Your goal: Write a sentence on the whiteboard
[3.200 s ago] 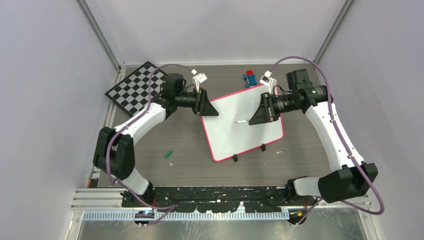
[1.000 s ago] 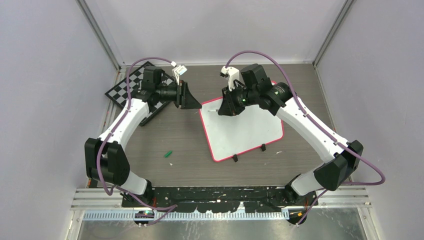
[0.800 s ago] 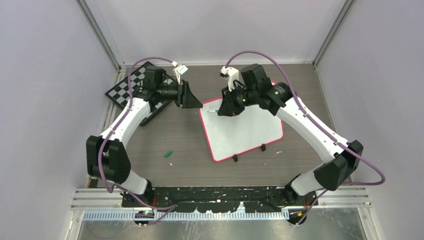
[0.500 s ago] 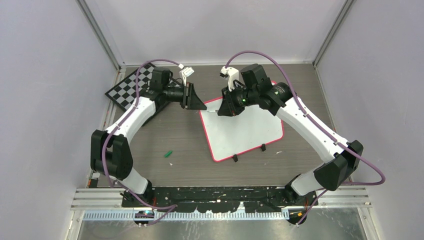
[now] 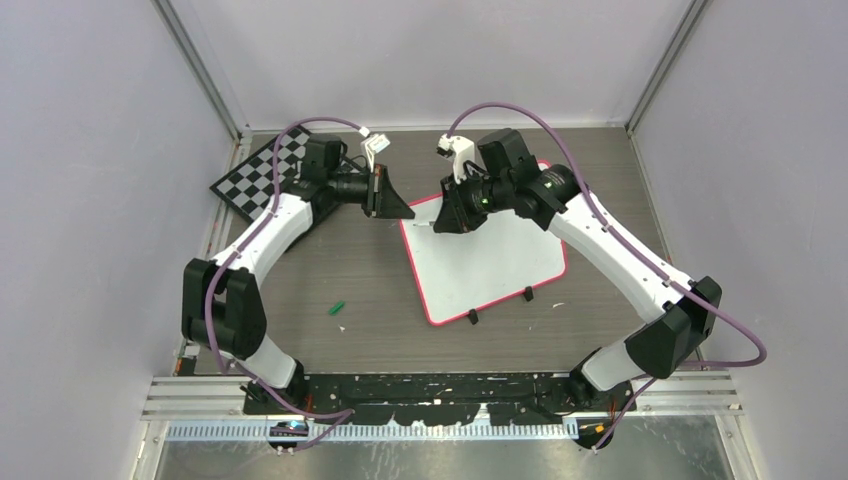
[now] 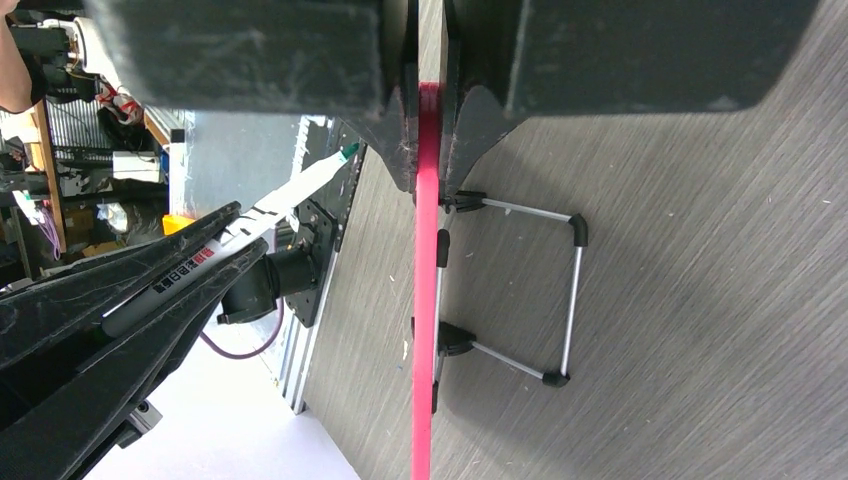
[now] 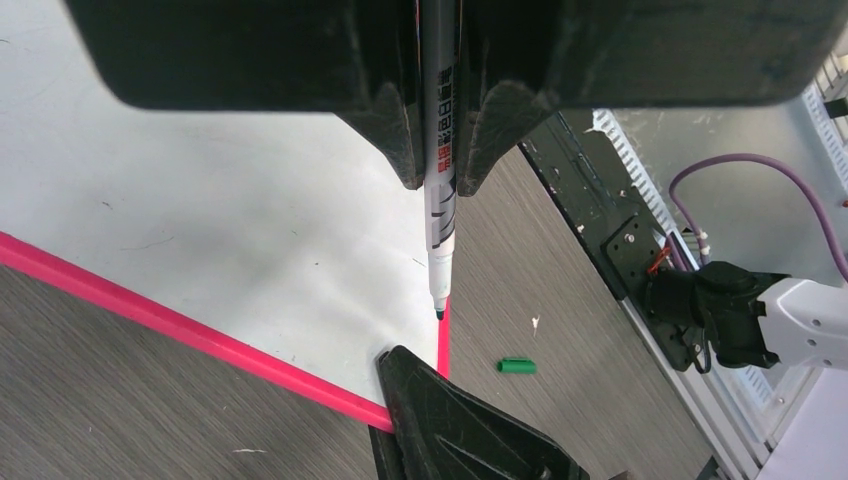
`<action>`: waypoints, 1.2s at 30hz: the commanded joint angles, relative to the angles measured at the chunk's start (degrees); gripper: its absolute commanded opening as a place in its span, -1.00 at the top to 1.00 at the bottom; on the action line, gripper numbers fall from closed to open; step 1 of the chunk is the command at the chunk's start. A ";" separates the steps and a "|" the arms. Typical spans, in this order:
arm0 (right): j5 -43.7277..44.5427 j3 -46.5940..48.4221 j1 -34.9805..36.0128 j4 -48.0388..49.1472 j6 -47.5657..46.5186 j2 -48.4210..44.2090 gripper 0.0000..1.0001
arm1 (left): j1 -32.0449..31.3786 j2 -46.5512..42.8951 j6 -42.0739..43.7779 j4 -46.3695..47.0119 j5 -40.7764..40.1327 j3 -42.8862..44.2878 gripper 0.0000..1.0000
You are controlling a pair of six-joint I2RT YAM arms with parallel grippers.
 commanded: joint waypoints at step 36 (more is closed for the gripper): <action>6.71 -4.47 0.37 3.89 0.02 -0.10 0.99 | 0.10 -2.73 1.05 1.99 0.10 -0.55 1.00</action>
